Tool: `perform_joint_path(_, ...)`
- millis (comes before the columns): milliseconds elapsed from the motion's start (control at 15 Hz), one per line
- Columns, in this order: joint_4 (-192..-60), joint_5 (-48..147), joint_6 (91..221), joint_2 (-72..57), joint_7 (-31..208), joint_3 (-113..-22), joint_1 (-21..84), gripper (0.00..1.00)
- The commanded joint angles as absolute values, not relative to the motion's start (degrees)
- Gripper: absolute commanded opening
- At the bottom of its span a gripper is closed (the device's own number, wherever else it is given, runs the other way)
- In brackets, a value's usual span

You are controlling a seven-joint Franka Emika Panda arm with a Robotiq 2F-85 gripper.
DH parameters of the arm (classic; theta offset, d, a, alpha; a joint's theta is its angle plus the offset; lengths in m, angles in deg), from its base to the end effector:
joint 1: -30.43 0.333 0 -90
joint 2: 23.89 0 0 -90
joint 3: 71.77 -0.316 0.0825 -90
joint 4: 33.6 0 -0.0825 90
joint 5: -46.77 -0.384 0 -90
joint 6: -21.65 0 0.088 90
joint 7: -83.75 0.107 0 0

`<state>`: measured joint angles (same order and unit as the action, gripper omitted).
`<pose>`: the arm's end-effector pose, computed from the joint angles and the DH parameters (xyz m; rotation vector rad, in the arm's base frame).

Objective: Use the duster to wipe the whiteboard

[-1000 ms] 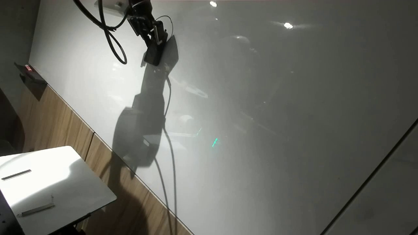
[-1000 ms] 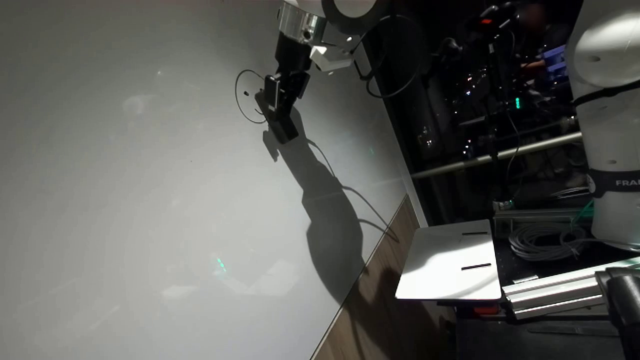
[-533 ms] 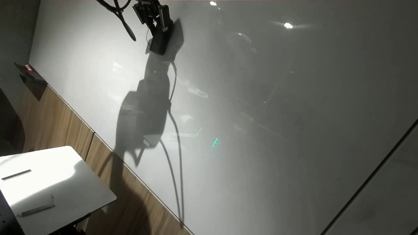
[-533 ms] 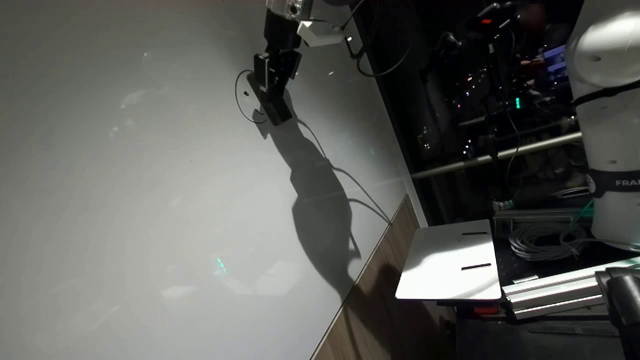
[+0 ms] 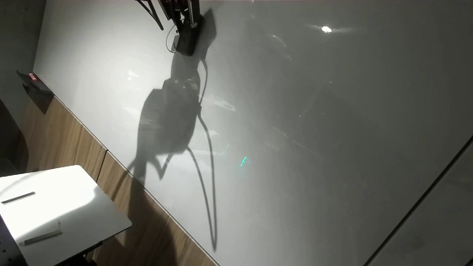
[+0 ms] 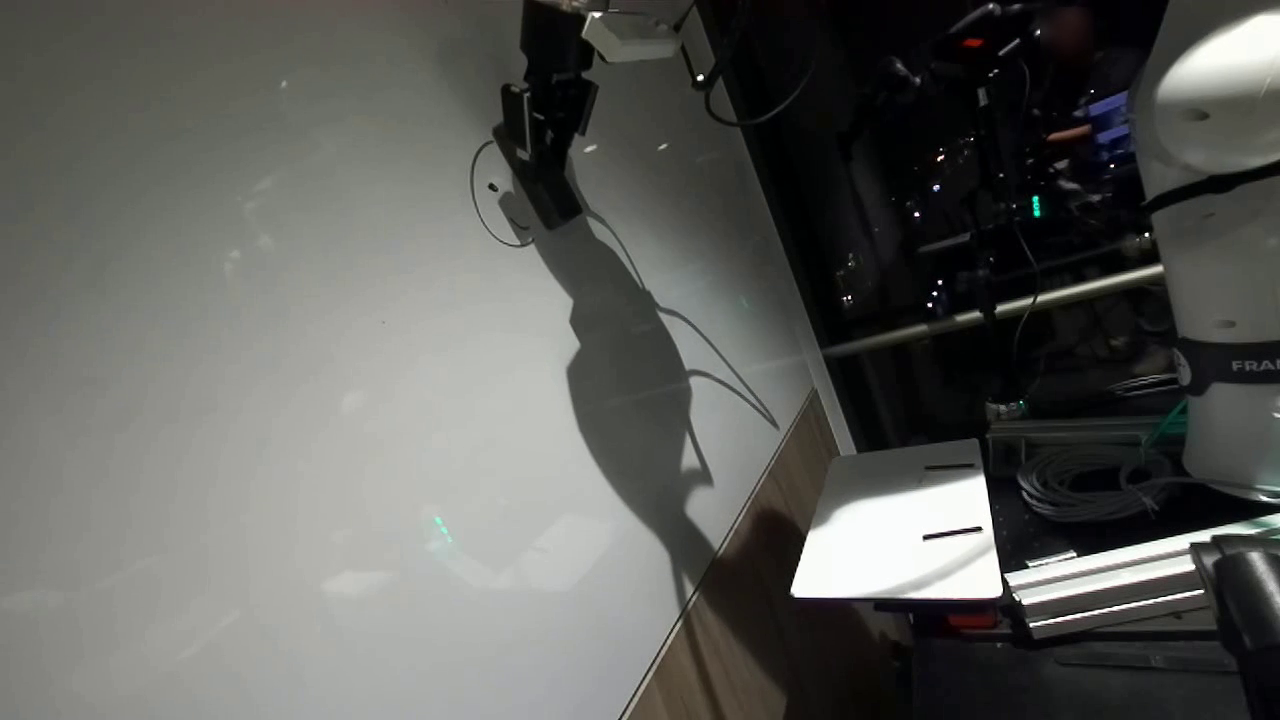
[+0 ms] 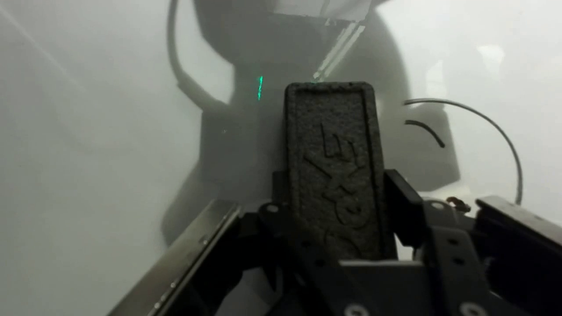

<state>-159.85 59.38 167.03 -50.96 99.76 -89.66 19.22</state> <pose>0.4608 0.0862 0.6486 2.7226 -0.0087 1.1859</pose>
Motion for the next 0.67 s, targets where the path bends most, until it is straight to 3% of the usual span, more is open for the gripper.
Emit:
perform_joint_path(0, -155.3, 63.9, 172.5, -42.6, 100.4, -86.9, 17.8, 0.29)
perform_joint_path(600, -160.6, 66.1, 173.4, -41.2, 101.0, -84.4, 17.5, 0.29)
